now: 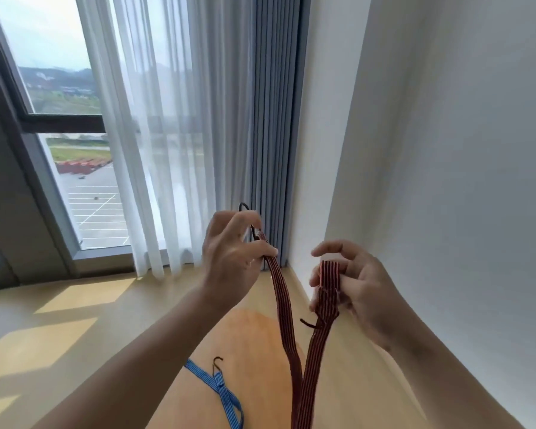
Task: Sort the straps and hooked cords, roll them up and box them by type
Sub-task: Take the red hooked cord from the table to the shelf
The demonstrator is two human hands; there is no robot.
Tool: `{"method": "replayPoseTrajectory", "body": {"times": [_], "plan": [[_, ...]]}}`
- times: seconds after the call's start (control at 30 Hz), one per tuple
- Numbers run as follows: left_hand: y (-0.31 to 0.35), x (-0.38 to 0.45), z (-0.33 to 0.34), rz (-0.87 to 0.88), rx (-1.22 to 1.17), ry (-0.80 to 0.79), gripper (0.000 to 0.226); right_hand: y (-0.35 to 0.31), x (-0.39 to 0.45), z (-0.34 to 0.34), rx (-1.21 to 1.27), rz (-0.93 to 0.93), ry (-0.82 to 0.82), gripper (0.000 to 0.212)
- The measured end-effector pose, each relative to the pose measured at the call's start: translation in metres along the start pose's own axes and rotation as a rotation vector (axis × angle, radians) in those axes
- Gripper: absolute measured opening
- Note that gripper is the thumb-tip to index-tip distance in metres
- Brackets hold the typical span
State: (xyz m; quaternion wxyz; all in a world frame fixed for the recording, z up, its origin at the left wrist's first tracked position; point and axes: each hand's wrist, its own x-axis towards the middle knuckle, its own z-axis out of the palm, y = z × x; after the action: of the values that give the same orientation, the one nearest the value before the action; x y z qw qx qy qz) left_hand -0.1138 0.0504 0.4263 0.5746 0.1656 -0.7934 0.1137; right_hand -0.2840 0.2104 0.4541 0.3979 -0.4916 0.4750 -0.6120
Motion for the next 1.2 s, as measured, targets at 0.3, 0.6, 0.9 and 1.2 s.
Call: {"method": "replayPoseTrajectory", "body": {"times": [0.3, 0.6, 0.9, 1.2], "plan": [[0.107, 0.023, 0.069, -0.247, -0.538, -0.180, 0.036, -0.029, -0.026, -0.064, -0.182, 0.073, 0.282, 0.033], [0.195, 0.029, 0.123, -0.513, -0.915, -0.728, 0.050, -0.039, -0.045, -0.142, -0.136, 0.122, 0.795, 0.043], [0.251, 0.012, 0.185, -0.543, -0.830, -0.663, 0.027, -0.038, -0.097, -0.189, -0.086, 0.146, 0.717, 0.029], [0.285, 0.049, 0.204, -0.876, -1.069, -0.776, 0.026, -0.025, -0.159, -0.222, 0.035, 0.283, 0.502, 0.054]]}}
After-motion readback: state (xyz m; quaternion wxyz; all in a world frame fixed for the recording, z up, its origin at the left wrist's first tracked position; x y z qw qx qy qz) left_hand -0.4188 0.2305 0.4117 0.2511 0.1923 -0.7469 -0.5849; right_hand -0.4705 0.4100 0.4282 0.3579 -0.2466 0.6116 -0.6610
